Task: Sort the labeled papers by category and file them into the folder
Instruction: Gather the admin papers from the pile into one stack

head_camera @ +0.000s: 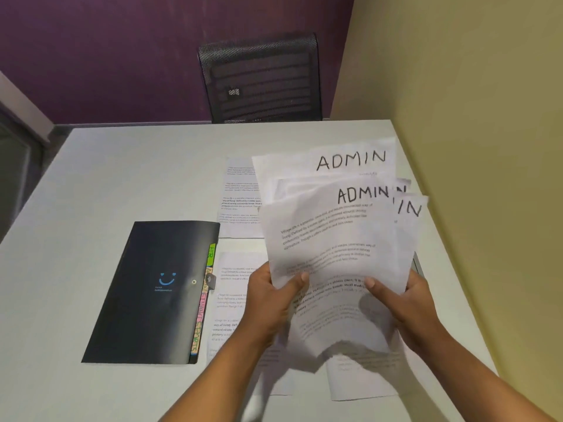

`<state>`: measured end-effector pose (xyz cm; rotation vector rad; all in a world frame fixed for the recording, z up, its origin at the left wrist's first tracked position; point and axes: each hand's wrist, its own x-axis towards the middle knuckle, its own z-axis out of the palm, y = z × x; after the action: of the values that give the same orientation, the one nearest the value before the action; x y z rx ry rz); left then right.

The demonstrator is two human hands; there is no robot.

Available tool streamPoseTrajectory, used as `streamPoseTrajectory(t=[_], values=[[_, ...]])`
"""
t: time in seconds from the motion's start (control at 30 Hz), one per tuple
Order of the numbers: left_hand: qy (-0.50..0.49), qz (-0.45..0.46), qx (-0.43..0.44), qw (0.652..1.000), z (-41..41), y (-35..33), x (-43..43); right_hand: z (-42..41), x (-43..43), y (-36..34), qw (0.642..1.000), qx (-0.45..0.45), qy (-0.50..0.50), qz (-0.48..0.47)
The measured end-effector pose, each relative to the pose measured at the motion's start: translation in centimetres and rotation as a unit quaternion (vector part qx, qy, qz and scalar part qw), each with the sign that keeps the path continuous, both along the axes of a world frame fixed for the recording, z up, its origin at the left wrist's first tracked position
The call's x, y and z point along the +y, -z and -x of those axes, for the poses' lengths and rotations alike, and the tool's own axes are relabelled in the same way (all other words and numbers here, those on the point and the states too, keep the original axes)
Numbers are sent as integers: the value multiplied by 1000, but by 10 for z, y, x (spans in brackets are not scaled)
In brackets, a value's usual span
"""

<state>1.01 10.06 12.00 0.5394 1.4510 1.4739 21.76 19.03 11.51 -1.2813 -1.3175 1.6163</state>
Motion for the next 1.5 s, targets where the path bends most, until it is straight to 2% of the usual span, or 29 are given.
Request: streamPoseTrajectory(t=[0.13, 0.3, 0.43, 0.6, 0.83, 1.0, 1.07, 1.17, 1.23, 1.3, 1.37, 1.5], values=[[-23, -61, 24, 998, 0, -7, 10, 9, 5, -14, 998, 17, -2, -65], [-74, -55, 102, 991, 3, -6, 14, 13, 9, -14, 995, -43, 15, -86], [-56, -51, 193, 978, 2, -11, 14, 10, 8, -11, 991, -66, 13, -112], [-41, -52, 173, 983, 3, -3, 7, 6, 9, -8, 991, -40, -29, -125], [-31, -26, 165, 985, 0, 2, 4, 8, 9, -3, 993, -29, -6, -118], [-15, -125, 222, 967, 5, -15, -3, -2, 8, -22, 982, 39, -47, -181], [-5, -102, 233, 967, 7, -2, -1, -1, 8, -11, 982, 22, -73, -172], [-9, -44, 180, 983, 2, 9, 3, 6, 4, 6, 987, -24, -86, -132], [-15, -54, 182, 982, 0, 9, 1, 8, 1, 8, 993, -5, -66, -100], [-27, -83, 205, 975, 1, 5, 0, 8, -2, 1, 991, -2, -56, -124], [-33, -91, 223, 970, 1, 10, 0, 8, -3, 2, 989, -26, -59, -136], [-9, -28, 176, 984, -3, 38, 3, 14, -9, 25, 986, -118, -88, -77]])
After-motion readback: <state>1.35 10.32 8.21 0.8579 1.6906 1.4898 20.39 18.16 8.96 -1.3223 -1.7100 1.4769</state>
